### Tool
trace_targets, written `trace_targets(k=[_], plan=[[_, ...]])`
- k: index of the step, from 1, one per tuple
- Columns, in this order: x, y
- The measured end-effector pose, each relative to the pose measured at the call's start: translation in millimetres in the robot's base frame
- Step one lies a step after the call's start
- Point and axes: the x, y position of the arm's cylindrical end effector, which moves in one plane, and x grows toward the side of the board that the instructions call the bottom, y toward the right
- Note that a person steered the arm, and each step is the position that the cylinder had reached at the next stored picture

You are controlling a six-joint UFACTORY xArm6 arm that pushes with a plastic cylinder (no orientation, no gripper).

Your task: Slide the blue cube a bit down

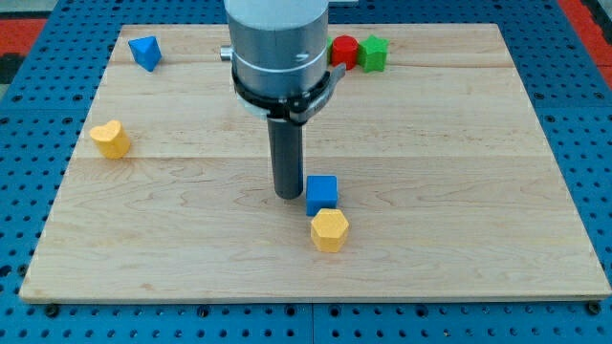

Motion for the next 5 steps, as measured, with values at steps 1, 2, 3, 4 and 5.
trace_targets(k=[1, 2, 3, 4, 5], plan=[[-7, 0], [-39, 3], [-40, 23], [-36, 27], [-32, 27]])
